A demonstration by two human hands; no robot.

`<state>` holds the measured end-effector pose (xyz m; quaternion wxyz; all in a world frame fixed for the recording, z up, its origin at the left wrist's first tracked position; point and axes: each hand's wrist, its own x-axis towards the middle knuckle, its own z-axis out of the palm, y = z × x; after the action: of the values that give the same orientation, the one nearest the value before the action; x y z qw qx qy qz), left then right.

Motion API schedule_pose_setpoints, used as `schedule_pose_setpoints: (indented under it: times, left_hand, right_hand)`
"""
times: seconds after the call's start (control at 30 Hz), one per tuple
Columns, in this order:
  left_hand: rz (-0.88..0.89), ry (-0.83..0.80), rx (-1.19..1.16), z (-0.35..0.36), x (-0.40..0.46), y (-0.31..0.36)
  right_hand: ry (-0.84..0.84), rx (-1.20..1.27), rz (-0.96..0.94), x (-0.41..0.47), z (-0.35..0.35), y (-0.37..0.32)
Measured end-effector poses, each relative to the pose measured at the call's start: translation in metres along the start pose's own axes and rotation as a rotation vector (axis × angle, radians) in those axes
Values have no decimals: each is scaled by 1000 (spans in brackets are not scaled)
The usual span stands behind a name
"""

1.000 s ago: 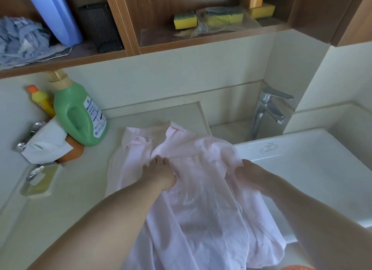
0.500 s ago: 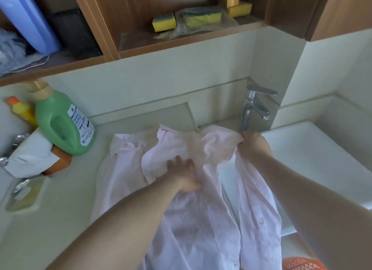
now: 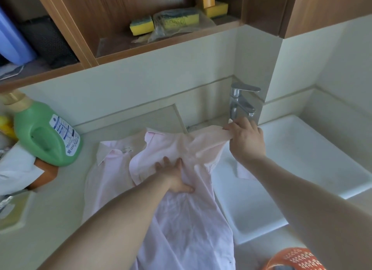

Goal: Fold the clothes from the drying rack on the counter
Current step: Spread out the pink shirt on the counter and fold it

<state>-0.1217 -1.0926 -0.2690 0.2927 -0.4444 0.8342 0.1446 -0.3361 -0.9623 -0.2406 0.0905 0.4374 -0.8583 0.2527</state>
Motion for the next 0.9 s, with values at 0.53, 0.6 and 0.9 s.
schedule_pose_setpoints:
  times: [0.53, 0.6, 0.9]
  left_hand:
    - [-97, -99, 133, -25, 0, 13]
    - [-55, 66, 32, -29, 4, 33]
    - [329, 593, 310, 7, 21, 88]
  right_hand:
    - [-720, 376, 694, -75, 72, 83]
    - [-664, 276, 718, -73, 79, 96]
    - [-596, 148, 661, -58, 99, 130]
